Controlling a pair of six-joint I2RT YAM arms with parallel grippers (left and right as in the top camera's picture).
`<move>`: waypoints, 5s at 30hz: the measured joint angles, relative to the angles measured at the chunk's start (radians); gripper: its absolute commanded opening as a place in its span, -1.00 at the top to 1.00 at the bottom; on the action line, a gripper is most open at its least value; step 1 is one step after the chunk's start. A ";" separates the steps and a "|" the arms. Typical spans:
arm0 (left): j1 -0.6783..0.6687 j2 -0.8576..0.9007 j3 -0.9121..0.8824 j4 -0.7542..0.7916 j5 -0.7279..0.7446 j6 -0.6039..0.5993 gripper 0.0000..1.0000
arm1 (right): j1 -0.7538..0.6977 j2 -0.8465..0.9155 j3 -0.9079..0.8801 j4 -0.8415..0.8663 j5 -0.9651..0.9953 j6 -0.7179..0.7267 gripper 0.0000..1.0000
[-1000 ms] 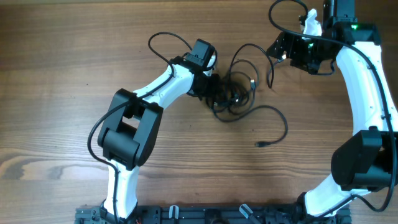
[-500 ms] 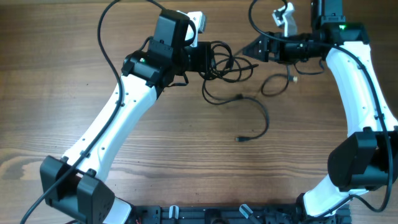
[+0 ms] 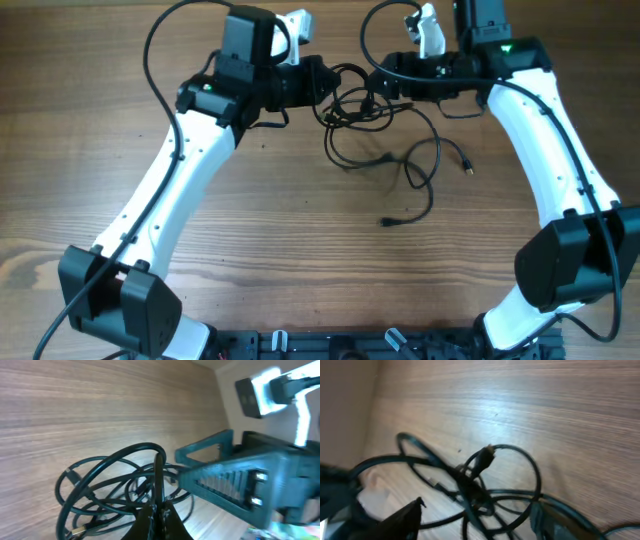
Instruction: Untangle cables
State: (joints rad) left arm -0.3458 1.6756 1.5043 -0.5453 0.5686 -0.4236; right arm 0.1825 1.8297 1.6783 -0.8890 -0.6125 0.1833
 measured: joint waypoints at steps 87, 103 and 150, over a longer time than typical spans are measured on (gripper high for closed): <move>0.360 -0.258 -0.012 0.042 0.064 -0.005 0.92 | -0.138 -0.004 -0.009 -0.238 0.251 0.182 -0.62; 0.367 -0.342 -0.001 0.515 0.298 -0.634 0.92 | -0.080 -0.150 0.053 -0.098 -0.230 -0.286 -0.99; 0.322 -0.117 0.006 -0.328 -0.095 0.016 -0.01 | 0.104 -0.129 0.061 -0.040 0.108 0.311 0.91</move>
State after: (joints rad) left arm -0.0242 1.5589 1.5101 -0.8734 0.4736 -0.4076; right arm 0.2863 1.7012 1.7390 -0.9287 -0.5045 0.4938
